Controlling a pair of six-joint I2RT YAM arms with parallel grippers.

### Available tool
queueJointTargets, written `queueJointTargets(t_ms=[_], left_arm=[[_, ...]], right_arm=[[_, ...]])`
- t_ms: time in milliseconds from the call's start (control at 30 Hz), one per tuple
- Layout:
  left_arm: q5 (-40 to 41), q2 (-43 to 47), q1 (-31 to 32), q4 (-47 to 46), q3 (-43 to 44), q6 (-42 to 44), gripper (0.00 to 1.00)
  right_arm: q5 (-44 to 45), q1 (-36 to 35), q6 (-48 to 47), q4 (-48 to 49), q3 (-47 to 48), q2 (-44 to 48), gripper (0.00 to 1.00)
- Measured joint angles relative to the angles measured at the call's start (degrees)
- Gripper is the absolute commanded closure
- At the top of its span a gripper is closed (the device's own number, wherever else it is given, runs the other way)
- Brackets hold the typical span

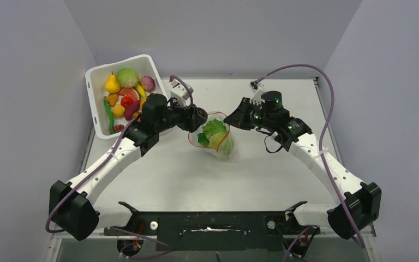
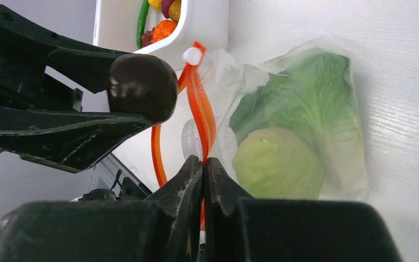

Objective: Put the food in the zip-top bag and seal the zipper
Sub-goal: Place the fake vegetable in the zipper food storage bag.

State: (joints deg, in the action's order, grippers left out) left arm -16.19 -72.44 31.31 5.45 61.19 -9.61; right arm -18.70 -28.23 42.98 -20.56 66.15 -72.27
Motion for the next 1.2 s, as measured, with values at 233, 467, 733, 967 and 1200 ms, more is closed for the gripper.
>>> queueJointTargets(t_ms=[233,467,733,967,1200], left_arm=[[-0.74,-1.6,1.29,0.48,0.0,1.64,0.46],[-2.25,-1.6,2.56,0.28,0.0,2.47,0.46],[-2.75,-1.88,2.89,-0.22,-0.28,3.85,0.44],[-2.14,-4.26,2.89,-0.5,-0.46,5.44,0.4],[-1.7,-4.5,2.89,-0.55,-0.46,6.54,0.33]], right_arm=[[-0.24,0.0,0.02,0.0,0.0,0.0,1.0],[-0.37,0.0,0.02,0.02,0.0,0.0,1.0],[-0.44,0.0,0.24,0.44,0.0,-0.42,1.0],[-0.46,0.0,0.44,0.74,0.0,-0.81,1.0],[-0.59,0.0,0.66,0.98,0.0,-1.29,1.0]])
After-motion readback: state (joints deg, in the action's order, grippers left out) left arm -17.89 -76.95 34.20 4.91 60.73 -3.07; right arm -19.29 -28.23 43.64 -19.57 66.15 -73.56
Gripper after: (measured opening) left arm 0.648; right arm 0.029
